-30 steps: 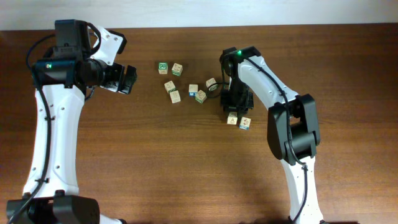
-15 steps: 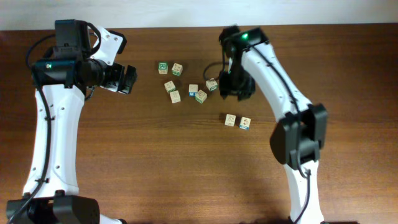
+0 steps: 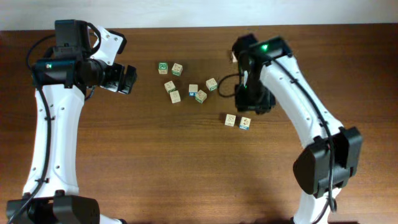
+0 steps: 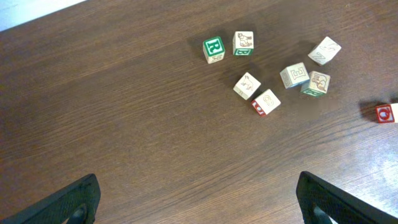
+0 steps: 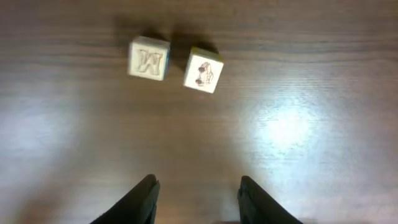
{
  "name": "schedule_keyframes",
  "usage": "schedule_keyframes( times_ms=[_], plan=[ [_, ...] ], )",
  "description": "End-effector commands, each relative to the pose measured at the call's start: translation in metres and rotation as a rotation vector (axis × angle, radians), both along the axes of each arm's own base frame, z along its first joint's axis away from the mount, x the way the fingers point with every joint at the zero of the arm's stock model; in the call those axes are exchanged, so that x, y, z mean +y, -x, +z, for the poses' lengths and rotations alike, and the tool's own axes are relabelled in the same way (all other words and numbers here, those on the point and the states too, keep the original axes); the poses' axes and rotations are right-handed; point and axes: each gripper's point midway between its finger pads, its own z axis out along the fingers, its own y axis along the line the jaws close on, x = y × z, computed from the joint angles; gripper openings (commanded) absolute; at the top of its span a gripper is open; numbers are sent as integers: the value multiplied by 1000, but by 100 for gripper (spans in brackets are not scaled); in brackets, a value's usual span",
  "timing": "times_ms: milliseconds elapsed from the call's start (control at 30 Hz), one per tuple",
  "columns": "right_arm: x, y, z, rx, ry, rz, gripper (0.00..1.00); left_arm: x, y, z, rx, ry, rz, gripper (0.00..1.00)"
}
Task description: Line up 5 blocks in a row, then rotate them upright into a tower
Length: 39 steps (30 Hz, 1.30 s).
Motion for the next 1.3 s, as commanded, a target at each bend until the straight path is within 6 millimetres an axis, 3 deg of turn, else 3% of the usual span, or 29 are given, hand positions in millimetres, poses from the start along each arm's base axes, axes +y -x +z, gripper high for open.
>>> schedule_keyframes(
  times_ms=[0, 67, 133, 267, 567, 867, 1133, 1200, 1267],
  plan=[
    [-31, 5, -35, 45, 37, -78, 43, 1, -4, 7, -16, 16, 6, 99],
    [-43, 1, -61, 38, 15, -73, 43, 1, -4, 7, -16, 16, 7, 99],
    [-42, 2, -89, 25, -29, -77, 43, 1, -4, 7, -16, 16, 7, 99],
    [-39, 0, -116, -17, -49, -96, 42, 1, -4, 7, -16, 16, 6, 99],
    [-33, -20, -118, -97, -76, -90, 42, 1, -4, 7, -16, 16, 7, 99],
    [1, -31, -117, -166, -121, -11, 43, 1, -4, 7, -16, 16, 7, 99],
    [7, -51, -113, -254, -147, 123, 43, 1, -4, 7, -16, 16, 6, 99],
    [13, -50, -109, -244, -179, 125, 45, 1, -4, 7, -16, 16, 7, 99],
    [20, -56, -88, -238, -209, 118, 50, 1, -4, 7, -16, 16, 7, 99]
  ],
)
